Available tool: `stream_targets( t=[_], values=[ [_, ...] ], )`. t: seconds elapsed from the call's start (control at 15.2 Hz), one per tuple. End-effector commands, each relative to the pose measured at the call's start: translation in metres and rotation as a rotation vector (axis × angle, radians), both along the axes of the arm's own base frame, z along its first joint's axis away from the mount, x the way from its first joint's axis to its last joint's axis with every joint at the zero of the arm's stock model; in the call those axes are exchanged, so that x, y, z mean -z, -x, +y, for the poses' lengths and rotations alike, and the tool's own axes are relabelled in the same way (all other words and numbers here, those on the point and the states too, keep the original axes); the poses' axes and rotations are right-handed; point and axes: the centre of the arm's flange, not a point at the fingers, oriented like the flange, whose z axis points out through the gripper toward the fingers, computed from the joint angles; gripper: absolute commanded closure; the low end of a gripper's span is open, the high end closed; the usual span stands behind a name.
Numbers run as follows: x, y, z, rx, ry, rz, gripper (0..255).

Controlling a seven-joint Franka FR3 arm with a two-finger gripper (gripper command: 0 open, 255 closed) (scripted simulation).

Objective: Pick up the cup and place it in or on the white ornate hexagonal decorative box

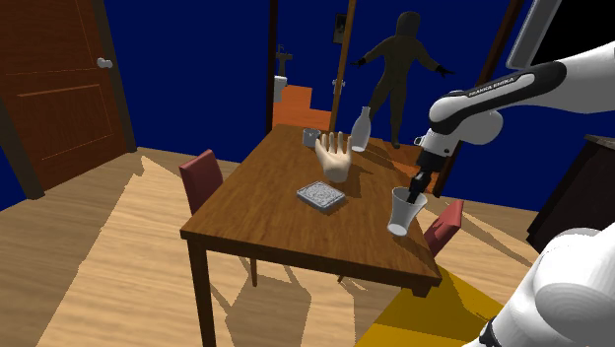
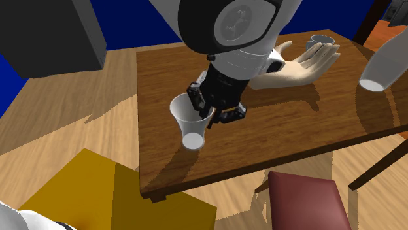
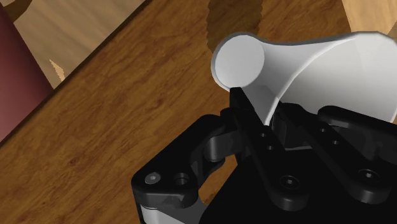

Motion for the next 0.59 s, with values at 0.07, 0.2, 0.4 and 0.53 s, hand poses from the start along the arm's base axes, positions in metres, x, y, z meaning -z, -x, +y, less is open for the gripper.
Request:
stream_targets(
  t=[0.07, 0.2, 0.4, 0.53],
  values=[
    [-0.016, 0.001, 0.000, 0.000, 0.000, 0.000, 255],
    [-0.026, 0.001, 0.000, 0.000, 0.000, 0.000, 255],
    [-0.042, 0.001, 0.000, 0.000, 0.000, 0.000, 255],
    [-0.053, 0.001, 0.000, 0.000, 0.000, 0.000, 255]
  ],
)
